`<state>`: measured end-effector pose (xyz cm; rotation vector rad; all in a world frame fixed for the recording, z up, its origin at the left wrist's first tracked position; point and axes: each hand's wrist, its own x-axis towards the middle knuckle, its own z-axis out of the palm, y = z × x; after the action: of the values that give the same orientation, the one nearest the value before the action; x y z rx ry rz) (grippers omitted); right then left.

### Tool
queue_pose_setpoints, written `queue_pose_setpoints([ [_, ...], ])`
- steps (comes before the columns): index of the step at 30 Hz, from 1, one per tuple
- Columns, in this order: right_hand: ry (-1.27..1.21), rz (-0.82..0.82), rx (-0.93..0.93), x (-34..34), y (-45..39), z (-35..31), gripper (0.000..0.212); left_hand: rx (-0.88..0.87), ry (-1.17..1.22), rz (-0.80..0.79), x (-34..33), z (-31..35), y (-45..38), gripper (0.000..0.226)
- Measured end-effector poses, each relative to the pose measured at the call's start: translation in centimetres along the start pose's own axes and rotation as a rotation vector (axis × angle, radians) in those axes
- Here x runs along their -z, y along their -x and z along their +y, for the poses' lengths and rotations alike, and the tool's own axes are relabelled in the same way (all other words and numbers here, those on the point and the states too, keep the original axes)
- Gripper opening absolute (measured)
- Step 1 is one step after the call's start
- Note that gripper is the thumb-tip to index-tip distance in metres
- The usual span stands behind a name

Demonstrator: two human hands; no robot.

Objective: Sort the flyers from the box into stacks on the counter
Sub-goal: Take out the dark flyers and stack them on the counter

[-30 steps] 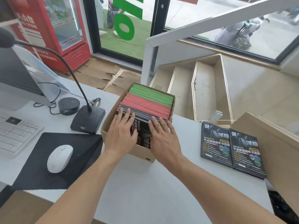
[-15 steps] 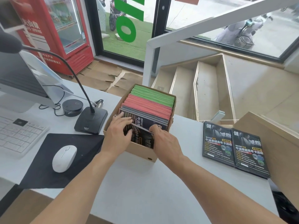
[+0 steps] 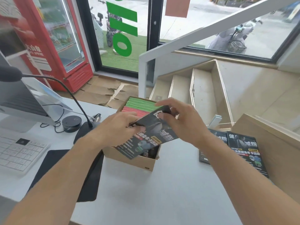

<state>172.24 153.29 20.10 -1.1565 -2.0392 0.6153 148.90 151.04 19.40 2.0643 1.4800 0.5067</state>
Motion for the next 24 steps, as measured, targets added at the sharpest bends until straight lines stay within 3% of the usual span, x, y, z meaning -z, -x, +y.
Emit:
queue_pose_setpoints([
  [3, -0.267, 0.189, -0.225, 3.1, 0.7, 1.2, 0.042, 0.035, 0.445, -0.009, -2.8, 2.2, -0.5, 0.013],
  [6, -0.417, 0.254, -0.479, 4.7, 3.9, 4.5, 0.051, 0.187, 0.805, 0.073, -7.4, 3.2, -1.0, 0.022],
  [10, -0.646, 0.237, -0.743, 3.3, 9.9, 7.5, 0.033, 0.427, 1.197, 0.076, -13.8, 5.2, -1.8, 0.026],
  [15, -0.720, 0.408, -0.949, 2.2, 14.6, 10.7, 0.014, 0.581, 1.178, -0.002, -18.9, 7.1, -2.4, 0.031],
  [19, -0.814, 0.335, -1.111, 2.3, 17.3, 12.1, 0.017, 0.666, 1.291, -0.085, -21.3, 7.3, -2.4, 0.047],
  [24, -0.895, 0.282, -1.145, 2.5, 19.1, 12.7, 0.021, 0.636, 1.202, -0.099, -22.8, 7.5, -2.1, 0.037],
])
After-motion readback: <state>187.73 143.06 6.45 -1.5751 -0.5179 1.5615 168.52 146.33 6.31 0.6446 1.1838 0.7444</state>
